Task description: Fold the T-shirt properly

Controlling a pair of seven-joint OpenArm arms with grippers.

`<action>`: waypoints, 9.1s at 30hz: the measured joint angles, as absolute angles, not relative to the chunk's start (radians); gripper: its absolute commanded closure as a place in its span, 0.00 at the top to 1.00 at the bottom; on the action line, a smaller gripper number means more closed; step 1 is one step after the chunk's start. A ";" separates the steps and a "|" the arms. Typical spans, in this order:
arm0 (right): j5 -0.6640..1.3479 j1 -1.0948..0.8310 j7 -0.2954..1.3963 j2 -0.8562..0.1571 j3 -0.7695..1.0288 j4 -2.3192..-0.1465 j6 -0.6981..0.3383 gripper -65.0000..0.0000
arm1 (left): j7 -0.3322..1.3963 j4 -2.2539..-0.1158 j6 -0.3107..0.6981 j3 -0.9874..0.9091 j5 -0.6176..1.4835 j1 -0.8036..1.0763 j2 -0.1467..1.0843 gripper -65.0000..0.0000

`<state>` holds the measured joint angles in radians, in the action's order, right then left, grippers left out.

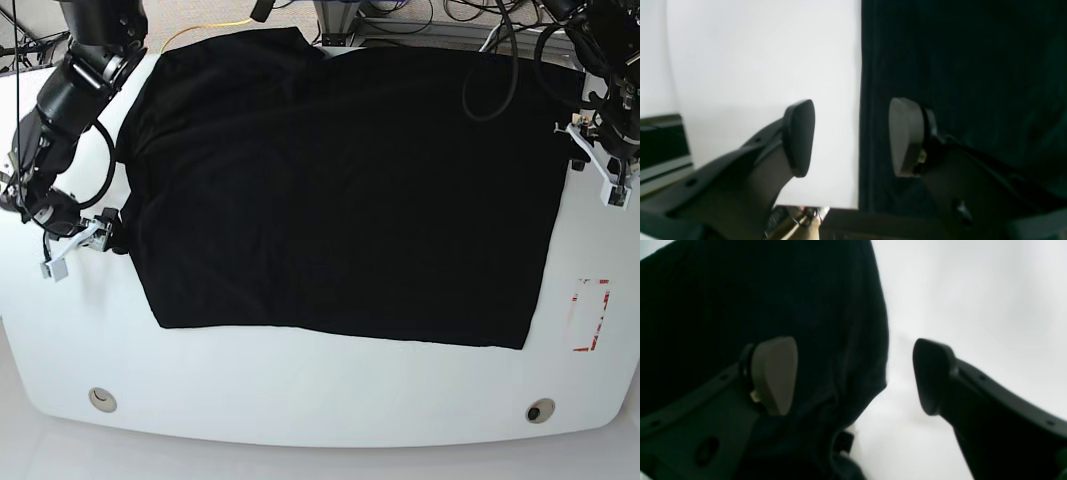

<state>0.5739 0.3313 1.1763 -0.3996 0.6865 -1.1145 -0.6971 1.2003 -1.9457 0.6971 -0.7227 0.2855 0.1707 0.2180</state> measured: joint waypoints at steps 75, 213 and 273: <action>0.451 0.444 0.857 -0.352 0.548 -0.700 -0.700 0.03 | 0.378 -0.551 0.418 -0.498 0.005 -0.588 0.294 0.52; 0.793 -0.187 1.296 -0.177 0.806 -1.517 -0.700 0.28 | 1.103 -1.633 0.698 -0.606 0.689 0.454 0.258 0.00; 0.909 -0.003 1.357 -0.181 0.802 -1.547 -0.697 0.00 | 1.318 -1.485 0.697 -0.706 0.647 -0.061 0.339 0.03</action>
